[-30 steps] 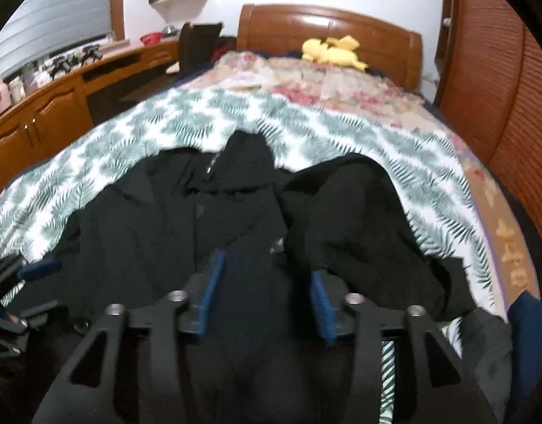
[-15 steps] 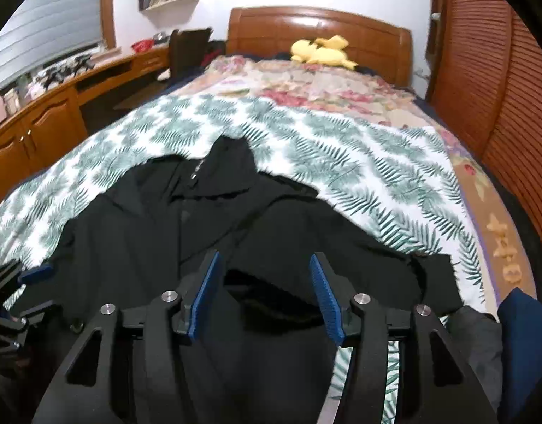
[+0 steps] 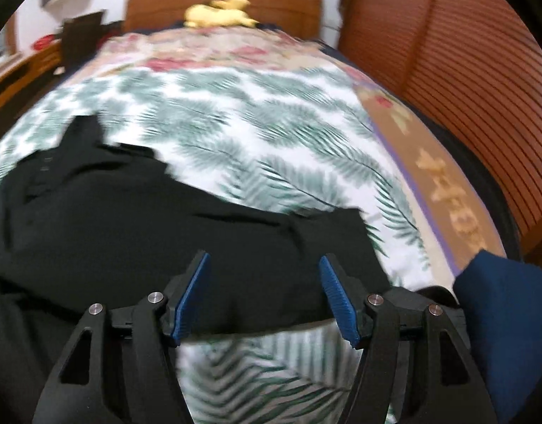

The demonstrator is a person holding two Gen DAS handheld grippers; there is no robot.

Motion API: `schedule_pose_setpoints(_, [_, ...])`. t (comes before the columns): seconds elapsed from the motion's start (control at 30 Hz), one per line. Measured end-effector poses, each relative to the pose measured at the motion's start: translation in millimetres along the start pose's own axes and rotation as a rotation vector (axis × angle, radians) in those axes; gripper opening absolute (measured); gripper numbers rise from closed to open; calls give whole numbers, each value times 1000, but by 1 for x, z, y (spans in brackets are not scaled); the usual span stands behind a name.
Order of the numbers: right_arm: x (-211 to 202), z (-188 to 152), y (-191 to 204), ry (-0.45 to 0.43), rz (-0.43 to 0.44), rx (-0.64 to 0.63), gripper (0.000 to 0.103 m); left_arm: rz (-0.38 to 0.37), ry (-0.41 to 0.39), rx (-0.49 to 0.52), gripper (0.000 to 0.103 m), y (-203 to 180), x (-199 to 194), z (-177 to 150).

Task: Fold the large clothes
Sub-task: 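Grasp the coat's side edge with the right tool, lift and fold it inward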

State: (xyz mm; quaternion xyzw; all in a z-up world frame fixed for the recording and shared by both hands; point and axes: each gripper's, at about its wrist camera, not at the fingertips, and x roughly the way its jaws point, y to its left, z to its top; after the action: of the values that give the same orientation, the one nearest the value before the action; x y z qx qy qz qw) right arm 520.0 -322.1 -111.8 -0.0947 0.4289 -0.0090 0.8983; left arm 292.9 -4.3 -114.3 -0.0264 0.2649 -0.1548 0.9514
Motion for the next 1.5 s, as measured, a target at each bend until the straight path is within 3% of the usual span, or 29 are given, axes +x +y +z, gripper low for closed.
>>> schedule_pose_setpoints(0.2, [31, -8, -23, 82, -48, 45, 66, 0, 5, -1, 50, 0, 1, -1])
schedule_pose_setpoints(0.4, [52, -19, -16, 161, -23, 13, 63, 4, 7, 2, 50, 0, 0, -1])
schedule_pose_setpoints(0.5, [51, -23, -4, 169, 24, -32, 19, 7, 5, 4, 50, -2, -3, 1])
schedule_pose_setpoints(0.53, [48, -26, 3, 167, 30, -59, 12, 6, 0, 6, 50, -3, -6, 1])
schedule_pose_setpoints(0.63, [40, -33, 15, 155, 47, -99, 4, 15, -3, 17, 50, -5, -10, 2])
schedule_pose_setpoints(0.83, [-9, -29, 27, 34, 78, -111, 3, 39, -2, 22, 50, -5, -25, 0])
schedule_pose_setpoints(1.2, [-140, 3, 65, -243, 159, -188, 3, 78, -20, -1, 50, 7, -59, 0])
schedule_pose_setpoints(1.5, [-215, 2, 124, -365, 260, -306, 3, 121, -31, 1, 50, 16, -87, -8])
